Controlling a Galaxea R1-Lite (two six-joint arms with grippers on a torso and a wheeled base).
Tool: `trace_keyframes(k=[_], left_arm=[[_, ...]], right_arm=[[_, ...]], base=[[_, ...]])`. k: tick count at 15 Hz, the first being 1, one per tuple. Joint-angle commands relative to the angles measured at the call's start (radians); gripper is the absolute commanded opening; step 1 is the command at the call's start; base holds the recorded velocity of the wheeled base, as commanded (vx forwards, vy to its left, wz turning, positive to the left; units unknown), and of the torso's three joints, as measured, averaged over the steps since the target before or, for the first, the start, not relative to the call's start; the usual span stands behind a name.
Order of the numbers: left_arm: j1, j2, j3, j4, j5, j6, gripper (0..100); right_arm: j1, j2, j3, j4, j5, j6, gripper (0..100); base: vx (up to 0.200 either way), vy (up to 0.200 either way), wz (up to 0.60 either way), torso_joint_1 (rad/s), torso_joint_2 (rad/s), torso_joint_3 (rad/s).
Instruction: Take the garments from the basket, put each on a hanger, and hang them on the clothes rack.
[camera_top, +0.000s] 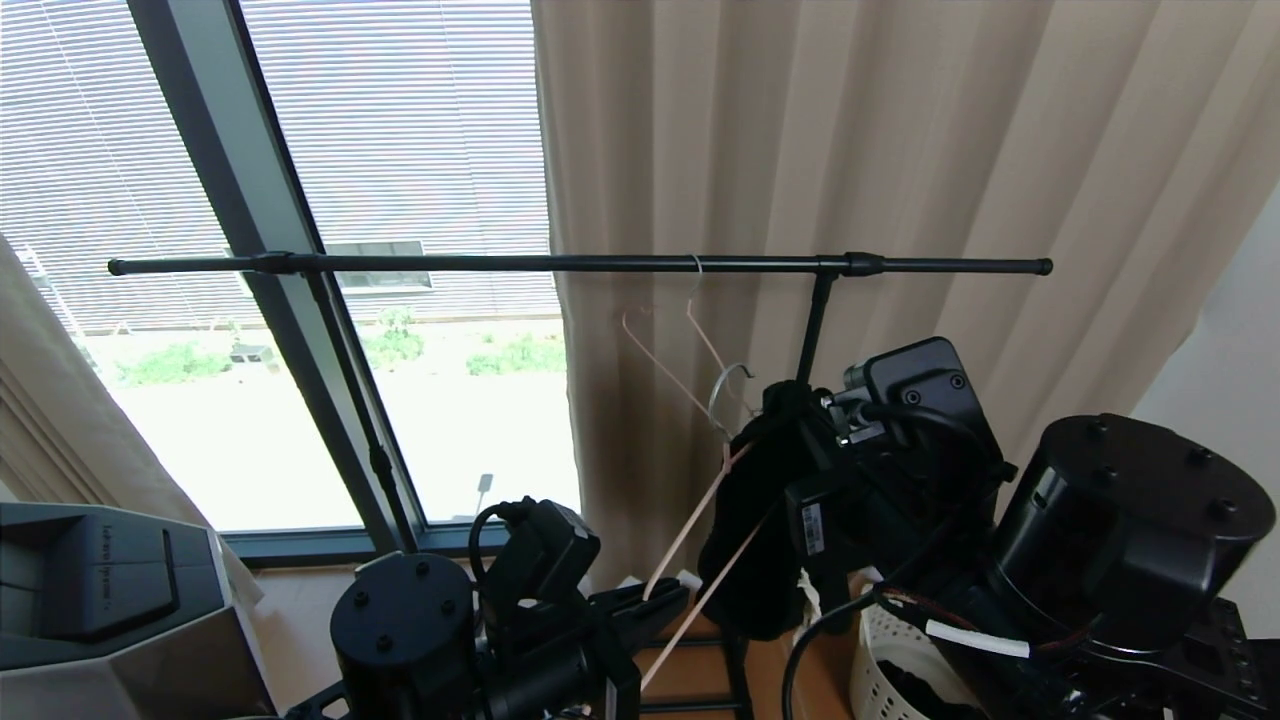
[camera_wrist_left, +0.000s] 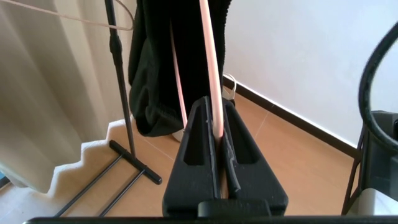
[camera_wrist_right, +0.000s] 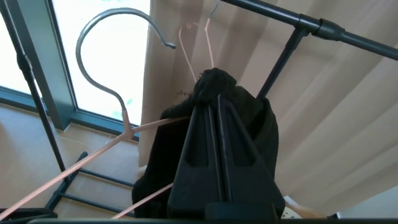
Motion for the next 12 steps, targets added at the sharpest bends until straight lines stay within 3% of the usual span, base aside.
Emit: trace_keyframes(k=[1,3,4,12], left_arm=[[-0.002,-0.005,0.001,-0.002,0.0,0.0,0],[-0.003,-0.007,0.001,-0.002,0.0,0.0,0],[-0.003,-0.007,0.001,-0.002,0.0,0.0,0],[-0.023,-0.013,0.011,-0.002,0.0,0.017,0]], right_arm=[[-0.012,0.003,0.002,-0.004,-0.001,0.0,0],[-0.012,0.004,0.002,-0.005,0.0,0.0,0],[-0.012,0.004,0.002,-0.005,0.0,0.0,100],[-0.024,0.0,-0.008,-0.005,0.005,0.0,100]], base=[[0.0,0.0,0.0,0.0,0.0,0.0],[0.0,0.0,0.0,0.0,0.0,0.0],[0.0,0.0,0.0,0.0,0.0,0.0],[0.0,0.0,0.0,0.0,0.0,0.0]])
